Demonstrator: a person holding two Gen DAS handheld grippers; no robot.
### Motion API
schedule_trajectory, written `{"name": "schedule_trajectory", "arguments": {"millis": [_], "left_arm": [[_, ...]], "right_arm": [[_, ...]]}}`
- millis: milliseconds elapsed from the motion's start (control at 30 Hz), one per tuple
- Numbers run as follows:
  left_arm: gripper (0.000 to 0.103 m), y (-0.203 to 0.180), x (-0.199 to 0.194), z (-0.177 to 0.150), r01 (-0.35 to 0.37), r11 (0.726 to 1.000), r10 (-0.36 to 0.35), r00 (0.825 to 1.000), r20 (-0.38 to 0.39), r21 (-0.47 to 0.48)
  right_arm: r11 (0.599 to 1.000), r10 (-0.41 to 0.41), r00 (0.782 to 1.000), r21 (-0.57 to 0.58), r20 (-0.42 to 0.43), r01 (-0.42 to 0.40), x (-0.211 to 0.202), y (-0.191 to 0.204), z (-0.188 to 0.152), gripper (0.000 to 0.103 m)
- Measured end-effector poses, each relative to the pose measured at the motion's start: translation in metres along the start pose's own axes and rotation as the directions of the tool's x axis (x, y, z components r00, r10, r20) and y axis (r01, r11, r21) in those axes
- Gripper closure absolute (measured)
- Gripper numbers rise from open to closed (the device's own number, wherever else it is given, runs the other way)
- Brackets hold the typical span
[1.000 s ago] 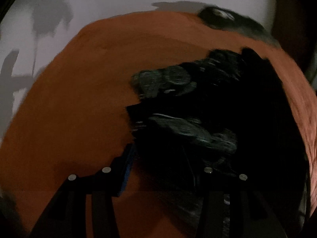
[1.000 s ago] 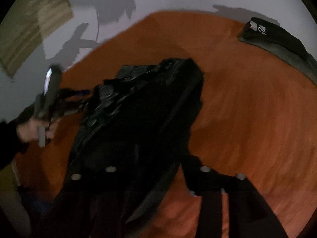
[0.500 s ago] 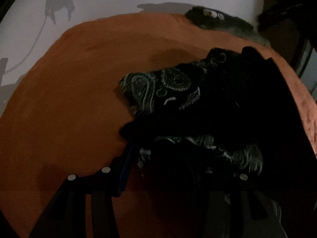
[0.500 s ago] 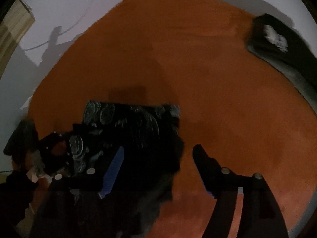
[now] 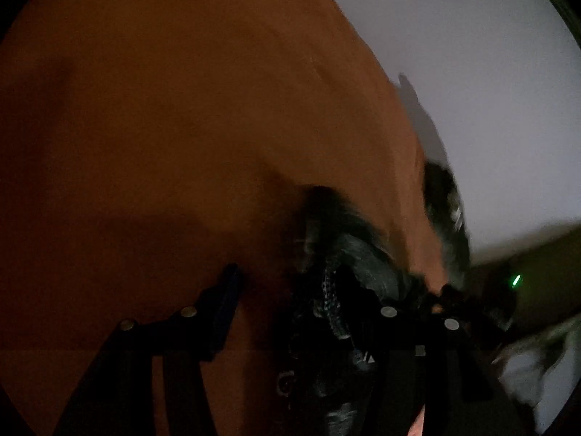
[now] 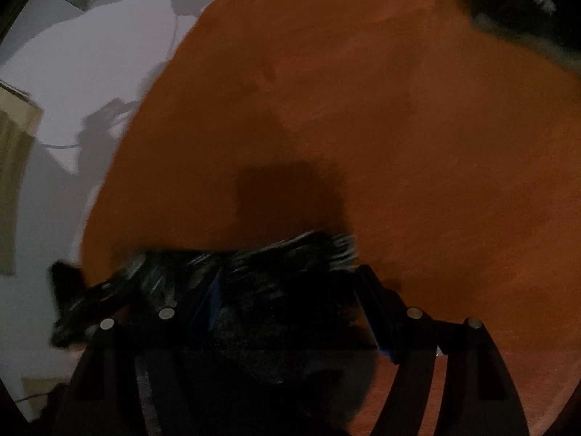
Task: Fold clothes
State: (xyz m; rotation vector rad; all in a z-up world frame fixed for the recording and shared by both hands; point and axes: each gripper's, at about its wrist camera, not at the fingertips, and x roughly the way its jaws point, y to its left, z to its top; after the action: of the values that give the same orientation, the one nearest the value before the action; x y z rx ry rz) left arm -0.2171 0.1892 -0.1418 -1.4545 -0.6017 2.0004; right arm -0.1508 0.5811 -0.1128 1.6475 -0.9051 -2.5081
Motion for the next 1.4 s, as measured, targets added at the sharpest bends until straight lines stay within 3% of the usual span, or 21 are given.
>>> {"name": "schedule_trajectory", "arguments": {"millis": [67, 133, 167, 200, 233, 267, 300, 433, 533, 633, 667, 700, 767, 833, 933, 1000, 1067, 1133, 1233, 1300, 1400], "left_arm": [[0.048, -0.015, 0.004, -0.001, -0.053, 0.992, 0.054, 0.999, -0.004, 0.114], [0.048, -0.032, 0.007, -0.005, -0.082, 0.971, 0.087, 0.996, -0.01, 0.226], [0.048, -0.037, 0.011, -0.005, -0.093, 0.963, 0.101, 0.995, -0.016, 0.254], [0.048, -0.043, 0.016, -0.005, -0.104, 0.954, 0.114, 0.993, -0.022, 0.282], [0.048, -0.047, 0.018, -0.007, -0.105, 0.947, 0.114, 0.993, -0.013, 0.304], [0.06, -0.051, 0.019, -0.01, -0.106, 0.94, 0.114, 0.993, -0.004, 0.325], [0.103, -0.054, 0.018, -0.01, -0.114, 0.937, 0.117, 0.993, 0.01, 0.331], [0.101, -0.066, 0.009, -0.008, -0.127, 0.932, 0.109, 0.991, 0.073, 0.341], [0.101, -0.068, 0.025, -0.002, -0.182, 0.905, 0.179, 0.983, 0.045, 0.384], [0.098, -0.064, 0.031, 0.001, -0.175, 0.909, 0.185, 0.983, 0.012, 0.378], [0.091, -0.064, 0.031, 0.003, -0.172, 0.913, 0.181, 0.983, 0.012, 0.37], [0.079, -0.064, 0.031, 0.005, -0.169, 0.917, 0.176, 0.984, 0.012, 0.362], [0.069, -0.053, 0.018, 0.01, -0.23, 0.916, 0.232, 0.972, 0.034, 0.329], [0.069, -0.048, 0.004, 0.008, -0.239, 0.924, 0.237, 0.971, 0.043, 0.3], [0.069, -0.052, -0.029, -0.011, -0.265, 0.916, 0.262, 0.964, 0.05, 0.302], [0.069, -0.063, -0.039, -0.035, -0.233, 0.911, 0.236, 0.971, 0.031, 0.341], [0.067, -0.082, -0.037, -0.068, -0.185, 0.876, 0.217, 0.976, -0.022, 0.445], [0.066, -0.103, -0.03, -0.101, -0.124, 0.828, 0.208, 0.974, -0.093, 0.547], [0.065, -0.116, -0.016, -0.122, -0.072, 0.802, 0.204, 0.966, -0.158, 0.593], [0.06, -0.117, -0.009, -0.126, -0.067, 0.808, 0.205, 0.963, -0.173, 0.585], [0.055, -0.126, 0.027, -0.129, -0.075, 0.83, 0.224, 0.953, -0.206, 0.553]], "right_arm": [[0.999, 0.016, 1.0, -0.041, -0.01, -0.016, 0.004, 0.004, -0.005, 0.034], [0.997, 0.004, 1.0, -0.071, -0.025, -0.005, 0.009, 0.006, -0.008, 0.065], [0.997, -0.013, 0.999, -0.082, -0.033, 0.01, 0.012, 0.006, -0.01, 0.094], [0.996, -0.028, 0.999, -0.09, -0.038, 0.025, 0.014, 0.005, -0.012, 0.102], [0.996, -0.035, 0.999, -0.08, -0.019, 0.033, 0.01, 0.003, -0.013, 0.102], [0.997, -0.041, 0.999, -0.071, 0.001, 0.041, 0.006, 0.0, -0.014, 0.102], [0.997, -0.045, 0.999, -0.063, 0.024, 0.047, -0.001, -0.003, -0.015, 0.102], [0.999, -0.052, 0.994, -0.004, 0.097, 0.053, -0.019, -0.019, -0.025, 0.102], [0.996, -0.089, 0.992, 0.006, 0.091, 0.089, -0.013, -0.027, -0.025, 0.101], [0.983, -0.161, 0.986, 0.093, 0.044, 0.157, 0.005, -0.04, -0.025, 0.087], [0.979, -0.166, 0.986, 0.125, 0.02, 0.163, 0.007, -0.046, -0.025, 0.078], [0.976, -0.158, 0.987, 0.156, 0.015, 0.154, 0.005, -0.049, -0.027, 0.077], [0.976, -0.13, 0.989, 0.184, 0.075, 0.115, -0.018, -0.053, -0.03, 0.077], [0.97, -0.158, 0.97, 0.213, 0.184, 0.118, -0.057, -0.054, -0.036, 0.076], [0.973, -0.143, 0.967, 0.209, 0.209, 0.099, -0.088, -0.05, -0.052, 0.074], [0.982, -0.082, 0.981, 0.182, 0.175, 0.049, -0.095, -0.05, -0.074, 0.074], [0.987, -0.035, 0.992, 0.159, 0.124, 0.015, -0.087, -0.04, -0.095, 0.074], [0.991, -0.062, 0.996, 0.12, 0.059, 0.054, -0.074, -0.029, -0.111, 0.073], [0.992, -0.115, 0.992, 0.059, 0.045, 0.112, -0.072, -0.017, -0.125, 0.073], [0.991, -0.133, 0.988, 0.034, 0.074, 0.131, -0.077, -0.006, -0.129, 0.073], [0.987, -0.146, 0.983, 0.086, 0.113, 0.137, -0.088, -0.004, -0.132, 0.073]]}}
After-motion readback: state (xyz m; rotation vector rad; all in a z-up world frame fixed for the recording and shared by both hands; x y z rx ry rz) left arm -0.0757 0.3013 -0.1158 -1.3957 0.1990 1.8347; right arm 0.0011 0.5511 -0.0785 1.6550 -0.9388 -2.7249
